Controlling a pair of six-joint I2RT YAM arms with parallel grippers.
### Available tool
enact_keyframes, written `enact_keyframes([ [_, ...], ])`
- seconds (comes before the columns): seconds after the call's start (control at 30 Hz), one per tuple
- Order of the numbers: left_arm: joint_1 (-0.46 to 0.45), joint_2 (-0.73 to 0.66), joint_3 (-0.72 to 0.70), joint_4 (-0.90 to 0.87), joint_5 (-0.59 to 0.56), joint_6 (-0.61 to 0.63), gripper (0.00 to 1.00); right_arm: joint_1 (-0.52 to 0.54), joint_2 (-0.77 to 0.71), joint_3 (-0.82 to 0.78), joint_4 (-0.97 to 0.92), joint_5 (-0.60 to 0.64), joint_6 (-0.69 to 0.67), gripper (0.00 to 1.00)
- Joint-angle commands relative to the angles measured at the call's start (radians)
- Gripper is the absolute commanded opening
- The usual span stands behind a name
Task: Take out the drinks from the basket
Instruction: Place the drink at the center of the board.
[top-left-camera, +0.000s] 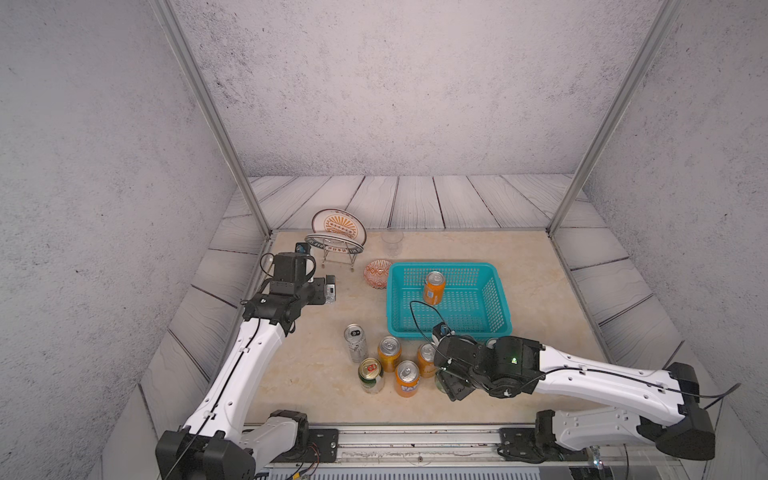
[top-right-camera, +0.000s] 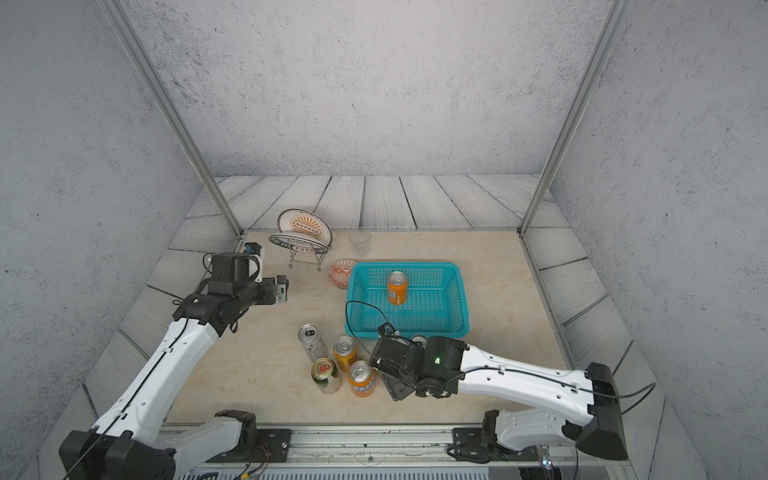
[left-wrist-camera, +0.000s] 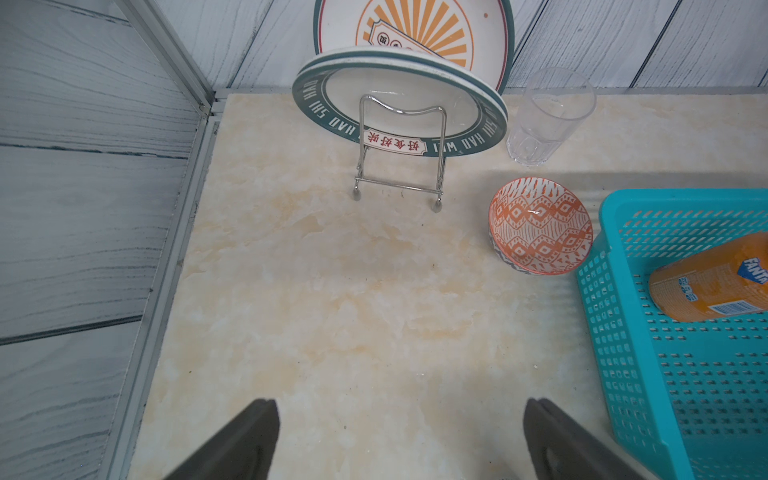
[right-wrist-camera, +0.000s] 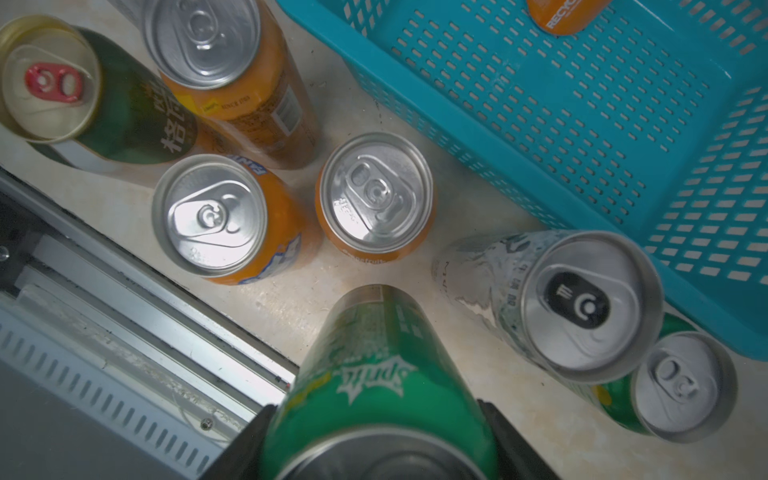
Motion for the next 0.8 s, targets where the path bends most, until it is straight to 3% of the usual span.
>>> enact_keyframes([
  [0.0,0.012,0.007,0.003,-0.005,-0.011,0.005,0.99,0.005,-0.016,-0.020,0.090,0.027,0.022,0.64],
  [0.77,0.012,0.004,0.003,-0.004,-0.007,0.004,0.99,0.005,0.037,-0.205,0.262,0.050,0.067,0.65],
])
